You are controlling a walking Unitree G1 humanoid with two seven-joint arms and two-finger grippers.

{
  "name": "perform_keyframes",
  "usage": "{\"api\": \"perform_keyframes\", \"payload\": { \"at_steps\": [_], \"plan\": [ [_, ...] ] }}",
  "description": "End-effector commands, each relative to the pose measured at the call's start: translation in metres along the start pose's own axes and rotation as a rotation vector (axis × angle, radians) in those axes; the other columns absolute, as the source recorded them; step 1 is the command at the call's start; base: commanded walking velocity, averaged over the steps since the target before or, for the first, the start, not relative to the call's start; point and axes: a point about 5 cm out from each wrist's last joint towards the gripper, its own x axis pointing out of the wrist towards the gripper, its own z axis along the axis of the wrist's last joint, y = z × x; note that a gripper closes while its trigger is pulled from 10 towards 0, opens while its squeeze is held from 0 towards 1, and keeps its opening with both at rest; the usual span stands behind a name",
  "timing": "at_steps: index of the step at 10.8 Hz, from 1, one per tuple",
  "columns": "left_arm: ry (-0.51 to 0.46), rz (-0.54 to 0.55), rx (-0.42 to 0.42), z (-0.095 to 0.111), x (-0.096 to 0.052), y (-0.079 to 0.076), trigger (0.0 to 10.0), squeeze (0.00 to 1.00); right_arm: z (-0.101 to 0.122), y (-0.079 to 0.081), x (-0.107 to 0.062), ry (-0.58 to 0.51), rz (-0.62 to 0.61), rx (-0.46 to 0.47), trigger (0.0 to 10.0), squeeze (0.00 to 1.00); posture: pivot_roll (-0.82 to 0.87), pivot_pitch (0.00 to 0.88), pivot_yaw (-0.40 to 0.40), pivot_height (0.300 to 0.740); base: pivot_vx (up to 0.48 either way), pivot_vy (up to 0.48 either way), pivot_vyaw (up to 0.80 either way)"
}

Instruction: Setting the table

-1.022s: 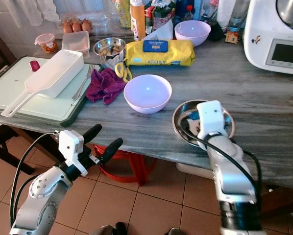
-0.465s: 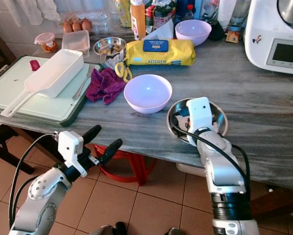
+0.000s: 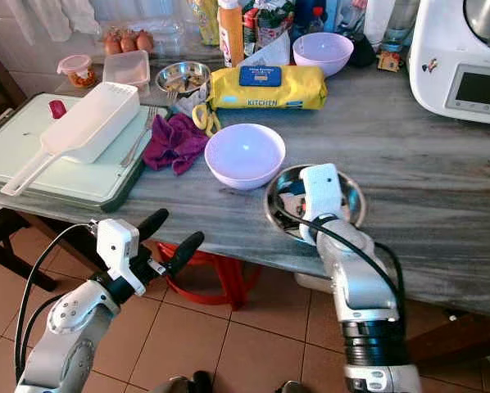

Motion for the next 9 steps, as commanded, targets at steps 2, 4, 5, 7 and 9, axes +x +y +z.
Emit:
{"api": "perform_keyframes", "payload": {
  "at_steps": [2,4,5,7,9],
  "plan": [
    [0.003,-0.002,0.015,0.002,-0.001,0.000,10.0,0.00,0.009,0.000,-0.005,-0.045,0.006,-0.001,10.0,0.76,-0.10,0.182,0.085,0.740,0.000,0.000,0.00],
    [-0.002,0.000,0.014,0.002,-0.001,0.000,10.0,0.00,0.022,-0.006,-0.021,-0.157,-0.036,-0.032,10.0,0.00,-0.11,0.182,0.086,0.740,0.000,0.000,0.00],
    [-0.006,-0.002,0.014,0.003,-0.001,0.001,10.0,0.00,0.027,-0.009,-0.030,-0.217,-0.067,-0.024,10.0,0.00,-0.12,0.178,0.089,0.740,0.000,0.000,0.00],
    [-0.009,-0.004,0.014,0.004,0.000,0.002,10.0,0.00,0.035,-0.009,-0.040,-0.323,-0.104,-0.053,10.0,0.00,-0.12,0.173,0.093,0.740,0.000,0.000,0.00],
    [-0.036,0.076,0.029,0.008,0.003,0.010,10.0,0.00,0.038,-0.006,-0.051,-0.415,-0.182,-0.057,10.0,0.00,-0.12,0.172,0.100,0.740,0.000,0.000,0.00]
  ]
}}
